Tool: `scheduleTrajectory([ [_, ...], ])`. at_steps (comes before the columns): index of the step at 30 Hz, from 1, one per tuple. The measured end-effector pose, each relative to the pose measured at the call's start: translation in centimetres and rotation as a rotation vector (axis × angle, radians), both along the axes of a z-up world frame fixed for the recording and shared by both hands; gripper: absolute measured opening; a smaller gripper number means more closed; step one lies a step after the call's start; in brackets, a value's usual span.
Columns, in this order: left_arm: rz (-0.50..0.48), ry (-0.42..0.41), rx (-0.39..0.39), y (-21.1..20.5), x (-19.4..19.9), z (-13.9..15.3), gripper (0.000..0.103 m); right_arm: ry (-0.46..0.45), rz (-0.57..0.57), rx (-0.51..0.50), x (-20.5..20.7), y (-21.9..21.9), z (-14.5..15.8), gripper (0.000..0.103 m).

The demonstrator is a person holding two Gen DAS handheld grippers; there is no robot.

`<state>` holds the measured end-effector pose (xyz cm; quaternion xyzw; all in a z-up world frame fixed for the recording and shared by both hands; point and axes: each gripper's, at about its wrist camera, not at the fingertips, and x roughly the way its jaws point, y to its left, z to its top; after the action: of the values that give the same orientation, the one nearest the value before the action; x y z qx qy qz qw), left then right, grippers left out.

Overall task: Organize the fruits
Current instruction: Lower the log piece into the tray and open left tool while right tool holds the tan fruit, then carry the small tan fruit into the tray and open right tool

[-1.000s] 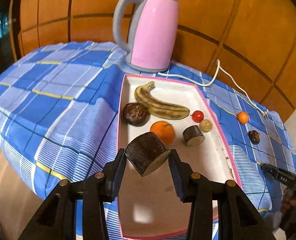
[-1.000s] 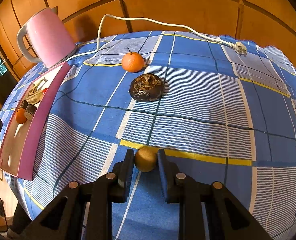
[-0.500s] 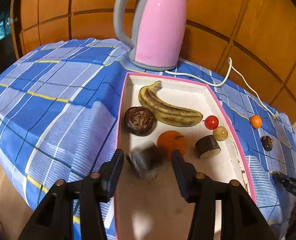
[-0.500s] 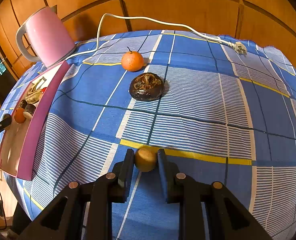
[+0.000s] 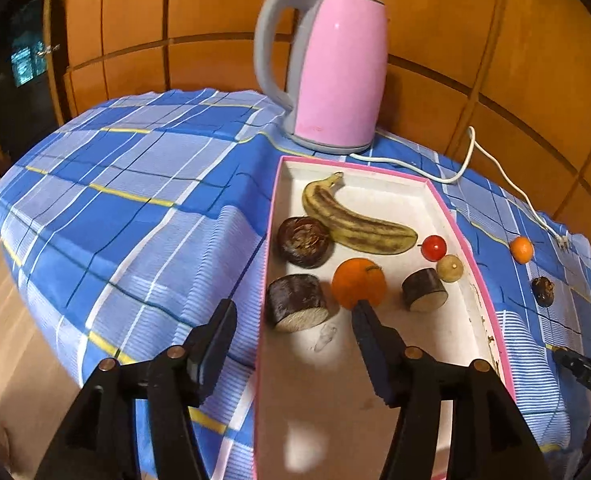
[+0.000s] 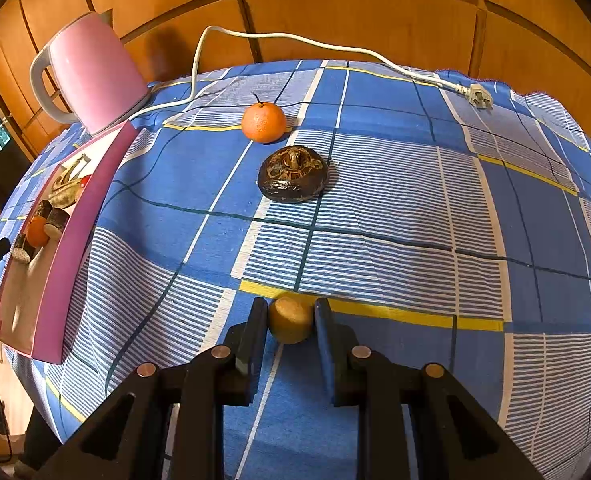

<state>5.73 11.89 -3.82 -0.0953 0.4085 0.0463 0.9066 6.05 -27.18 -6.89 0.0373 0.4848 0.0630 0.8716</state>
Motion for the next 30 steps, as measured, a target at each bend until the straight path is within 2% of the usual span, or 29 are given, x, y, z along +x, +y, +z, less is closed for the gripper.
scheduleTrajectory([
  [16,-0.059,-0.011,-0.007,-2.3,-2.1,1.2,0.065,-0.005,-0.004,-0.026,-0.1,0.2,0.1,0.023],
  [30,-0.055,-0.004,-0.004,-2.2,-2.8,1.0,0.066,0.002,-0.001,-0.057,0.0,0.7,0.3,0.023],
])
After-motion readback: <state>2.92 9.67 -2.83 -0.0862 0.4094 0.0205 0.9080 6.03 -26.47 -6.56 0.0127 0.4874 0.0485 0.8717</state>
